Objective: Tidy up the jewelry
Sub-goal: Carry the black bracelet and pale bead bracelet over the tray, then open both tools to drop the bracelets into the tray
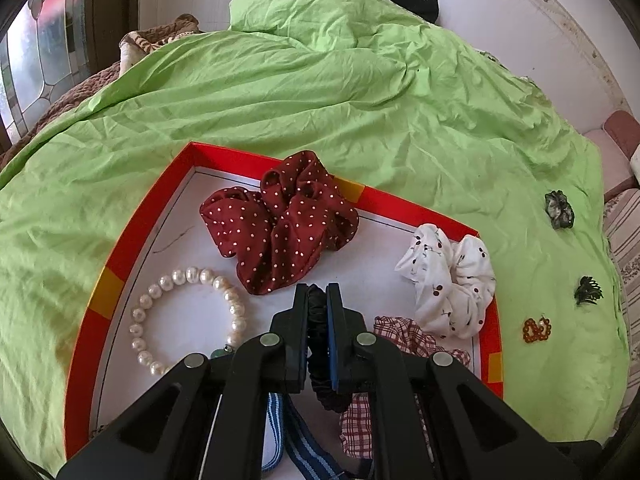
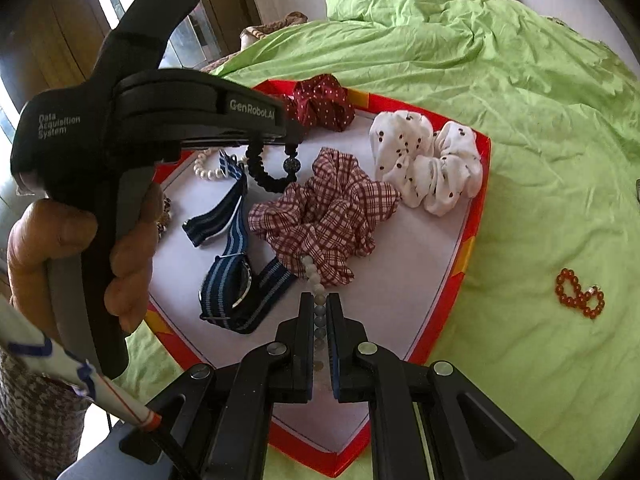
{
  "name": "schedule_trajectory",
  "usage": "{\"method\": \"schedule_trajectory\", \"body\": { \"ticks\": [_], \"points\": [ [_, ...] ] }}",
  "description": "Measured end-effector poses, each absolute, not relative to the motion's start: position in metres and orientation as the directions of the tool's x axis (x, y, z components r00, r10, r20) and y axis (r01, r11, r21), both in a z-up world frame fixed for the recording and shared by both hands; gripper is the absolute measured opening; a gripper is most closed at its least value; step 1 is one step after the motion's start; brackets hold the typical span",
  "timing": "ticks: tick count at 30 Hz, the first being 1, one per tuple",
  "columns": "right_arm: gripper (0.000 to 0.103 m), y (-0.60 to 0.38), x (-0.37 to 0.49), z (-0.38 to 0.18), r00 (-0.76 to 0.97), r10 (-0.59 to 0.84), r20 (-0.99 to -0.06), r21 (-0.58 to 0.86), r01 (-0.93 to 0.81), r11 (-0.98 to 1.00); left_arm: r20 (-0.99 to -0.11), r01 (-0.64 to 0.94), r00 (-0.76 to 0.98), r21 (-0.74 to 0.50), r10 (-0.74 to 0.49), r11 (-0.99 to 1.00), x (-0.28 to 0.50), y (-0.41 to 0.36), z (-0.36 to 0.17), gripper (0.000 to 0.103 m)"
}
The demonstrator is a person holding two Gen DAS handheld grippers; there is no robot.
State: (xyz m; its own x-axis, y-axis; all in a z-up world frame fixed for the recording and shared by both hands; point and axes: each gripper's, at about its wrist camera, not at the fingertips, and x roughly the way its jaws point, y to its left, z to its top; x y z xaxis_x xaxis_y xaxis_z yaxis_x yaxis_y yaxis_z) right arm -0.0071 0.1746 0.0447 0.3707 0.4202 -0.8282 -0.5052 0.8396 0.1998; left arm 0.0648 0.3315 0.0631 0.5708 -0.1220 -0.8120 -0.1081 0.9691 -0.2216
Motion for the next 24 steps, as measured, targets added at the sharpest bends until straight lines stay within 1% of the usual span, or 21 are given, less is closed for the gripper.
{"method": "schedule_trajectory", "body": {
  "ticks": [6, 8, 9, 10, 12, 14, 15, 16, 21, 22, 24],
  "points": [
    [0.007, 0.176, -0.01, 0.043, 0.374, 0.423, -0.825, 0.198, -0.51, 0.837, -0.817, -0.114, 0.561, -0.237, -0.135, 0.965, 0.066, 0.331, 0.06, 0.008],
    [0.007, 0.176, -0.012, 0.044, 0.376, 0.424, -0.824, 0.195, -0.514, 0.835, -0.817, -0.115, 0.562, -0.235, -0.132, 0.965, 0.066, 0.33, 0.06, 0.012],
    [0.007, 0.176, -0.012, 0.044, 0.377, 0.425, -0.823, 0.195, -0.515, 0.835, -0.816, -0.116, 0.564, -0.233, -0.129, 0.965, 0.066, 0.329, 0.061, 0.021],
    [0.007, 0.176, -0.013, 0.044, 0.379, 0.425, -0.822, 0.195, -0.514, 0.835, -0.814, -0.118, 0.567, -0.233, -0.127, 0.965, 0.064, 0.329, 0.062, 0.034],
    [0.009, 0.174, -0.015, 0.045, 0.381, 0.427, -0.82, 0.197, -0.513, 0.836, -0.803, -0.133, 0.584, -0.236, -0.116, 0.963, 0.06, 0.329, 0.068, 0.048],
    [0.026, 0.171, -0.017, 0.049, 0.392, 0.432, -0.812, 0.201, -0.508, 0.838, -0.793, -0.134, 0.599, -0.239, -0.113, 0.962, 0.054, 0.328, 0.075, 0.049],
    [0.042, 0.168, -0.019, 0.052, 0.398, 0.437, -0.807, 0.204, -0.506, 0.838, -0.789, -0.13, 0.603, -0.245, -0.12, 0.961, 0.051, 0.328, 0.078, 0.049],
    [0.052, 0.166, -0.02, 0.054, 0.408, 0.439, -0.8, 0.204, -0.504, 0.839, -0.784, -0.127, 0.608, -0.253, -0.126, 0.959, 0.049, 0.328, 0.082, 0.049],
    [0.054, 0.145, -0.037, 0.073, 0.468, 0.433, -0.77, 0.175, -0.497, 0.85, -0.764, -0.145, 0.636, -0.255, -0.107, 0.956, 0.022, 0.328, 0.104, 0.049],
    [0.057, 0.137, -0.041, 0.076, 0.483, 0.427, -0.765, 0.168, -0.49, 0.855, -0.761, -0.15, 0.641, -0.25, -0.099, 0.957, 0.015, 0.327, 0.107, 0.052],
    [0.059, 0.123, -0.046, 0.076, 0.502, 0.408, -0.762, 0.154, -0.471, 0.868, -0.751, -0.158, 0.655, -0.24, -0.08, 0.958, -0.002, 0.325, 0.113, 0.058]
  ]
}}
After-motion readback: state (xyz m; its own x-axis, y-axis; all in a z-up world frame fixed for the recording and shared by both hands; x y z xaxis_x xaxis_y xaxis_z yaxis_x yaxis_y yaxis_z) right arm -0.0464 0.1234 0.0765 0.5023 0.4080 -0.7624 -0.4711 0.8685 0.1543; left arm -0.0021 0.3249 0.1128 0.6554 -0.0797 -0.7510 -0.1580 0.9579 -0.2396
